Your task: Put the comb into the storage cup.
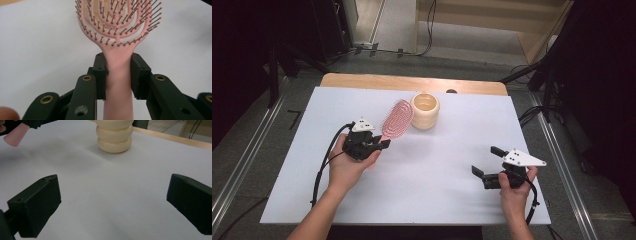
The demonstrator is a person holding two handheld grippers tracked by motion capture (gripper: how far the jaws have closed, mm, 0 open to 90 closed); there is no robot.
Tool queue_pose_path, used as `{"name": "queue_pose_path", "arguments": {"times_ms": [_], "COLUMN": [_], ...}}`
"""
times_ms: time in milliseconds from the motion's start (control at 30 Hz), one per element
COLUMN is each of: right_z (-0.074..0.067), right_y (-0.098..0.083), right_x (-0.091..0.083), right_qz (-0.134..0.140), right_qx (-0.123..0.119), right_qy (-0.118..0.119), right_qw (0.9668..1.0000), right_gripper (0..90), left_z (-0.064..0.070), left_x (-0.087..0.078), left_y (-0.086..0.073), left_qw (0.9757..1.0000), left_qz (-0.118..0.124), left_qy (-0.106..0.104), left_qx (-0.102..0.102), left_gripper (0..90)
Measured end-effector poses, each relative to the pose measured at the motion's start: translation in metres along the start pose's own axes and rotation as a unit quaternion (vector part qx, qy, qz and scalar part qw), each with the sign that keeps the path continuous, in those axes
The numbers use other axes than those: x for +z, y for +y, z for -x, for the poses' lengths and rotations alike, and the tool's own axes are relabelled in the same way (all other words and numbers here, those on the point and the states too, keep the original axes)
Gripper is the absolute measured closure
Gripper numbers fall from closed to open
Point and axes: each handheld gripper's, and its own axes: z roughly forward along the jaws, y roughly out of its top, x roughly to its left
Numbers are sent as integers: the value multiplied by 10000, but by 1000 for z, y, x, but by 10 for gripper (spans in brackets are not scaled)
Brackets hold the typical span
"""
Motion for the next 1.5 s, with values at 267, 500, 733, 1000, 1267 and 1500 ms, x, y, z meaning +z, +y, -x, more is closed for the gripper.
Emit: {"name": "queue_pose_path", "arguments": {"times_ms": [267,500,733,1000,1267,1500], "right_z": [-12,-22,-30,-42,-51,-60], "right_y": [23,43,62,85,102,109], "right_x": [12,21,30,43,54,60], "right_qz": [52,92,188,259,247,281], "right_qx": [-31,-58,87,87,198,321], "right_qy": [201,366,485,580,662,849], "right_qw": [9998,9993,9986,9979,9973,9955], "right_gripper": [0,0,0,0,0,0], "left_z": [10,18,27,37,42,51], "left_x": [3,4,4,1,2,5], "left_y": [0,0,0,0,-3,-8], "left_qw": [9997,9991,9978,9960,9949,9943], "left_qz": [234,385,612,823,908,937], "left_qy": [-21,-56,-90,-106,-264,-349], "left_qx": [87,159,237,339,354,379], "left_gripper": [701,701,701,701,701,701]}}
